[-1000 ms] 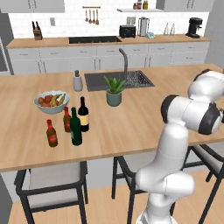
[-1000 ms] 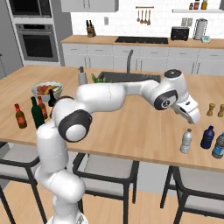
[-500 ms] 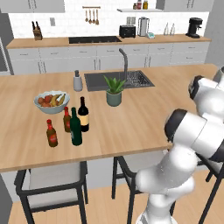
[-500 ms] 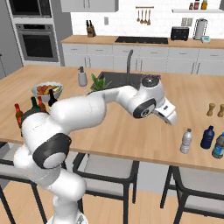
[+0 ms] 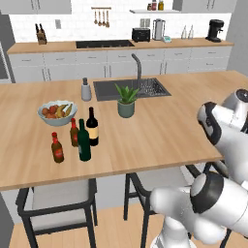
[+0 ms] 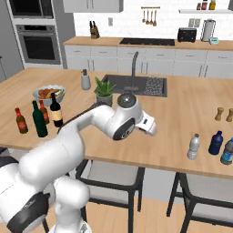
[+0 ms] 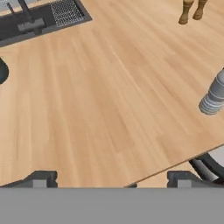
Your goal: Move the plastic bottles in the middle to the plastics group, and the glass bottles in the middle to the glass group.
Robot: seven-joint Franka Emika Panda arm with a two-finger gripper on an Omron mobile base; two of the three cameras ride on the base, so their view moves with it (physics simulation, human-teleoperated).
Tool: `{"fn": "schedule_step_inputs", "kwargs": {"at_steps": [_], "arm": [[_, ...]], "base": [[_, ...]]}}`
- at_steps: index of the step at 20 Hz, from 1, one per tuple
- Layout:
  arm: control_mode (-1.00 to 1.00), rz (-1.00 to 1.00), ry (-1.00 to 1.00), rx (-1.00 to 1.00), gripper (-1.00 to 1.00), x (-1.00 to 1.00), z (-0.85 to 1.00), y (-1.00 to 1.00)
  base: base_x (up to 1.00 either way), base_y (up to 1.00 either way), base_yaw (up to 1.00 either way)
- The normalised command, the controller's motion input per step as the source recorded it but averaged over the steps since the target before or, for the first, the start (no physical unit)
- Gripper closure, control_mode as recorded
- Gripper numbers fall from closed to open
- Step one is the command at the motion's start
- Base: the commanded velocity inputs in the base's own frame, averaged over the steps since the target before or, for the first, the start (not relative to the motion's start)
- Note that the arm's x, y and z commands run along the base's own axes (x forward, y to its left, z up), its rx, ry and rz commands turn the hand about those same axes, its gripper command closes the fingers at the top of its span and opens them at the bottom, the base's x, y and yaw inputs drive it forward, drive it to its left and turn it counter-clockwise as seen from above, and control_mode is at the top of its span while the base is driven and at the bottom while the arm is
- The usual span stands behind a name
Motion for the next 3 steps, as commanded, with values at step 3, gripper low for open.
{"fn": "schedule_step_inputs", "kwargs": {"at_steps": [3], "arm": [[-1.0, 0.2, 0.0, -0.01, -1.0, -0.19, 0.06, 0.99]], "base": [[0.0, 0.0, 0.0]]}}
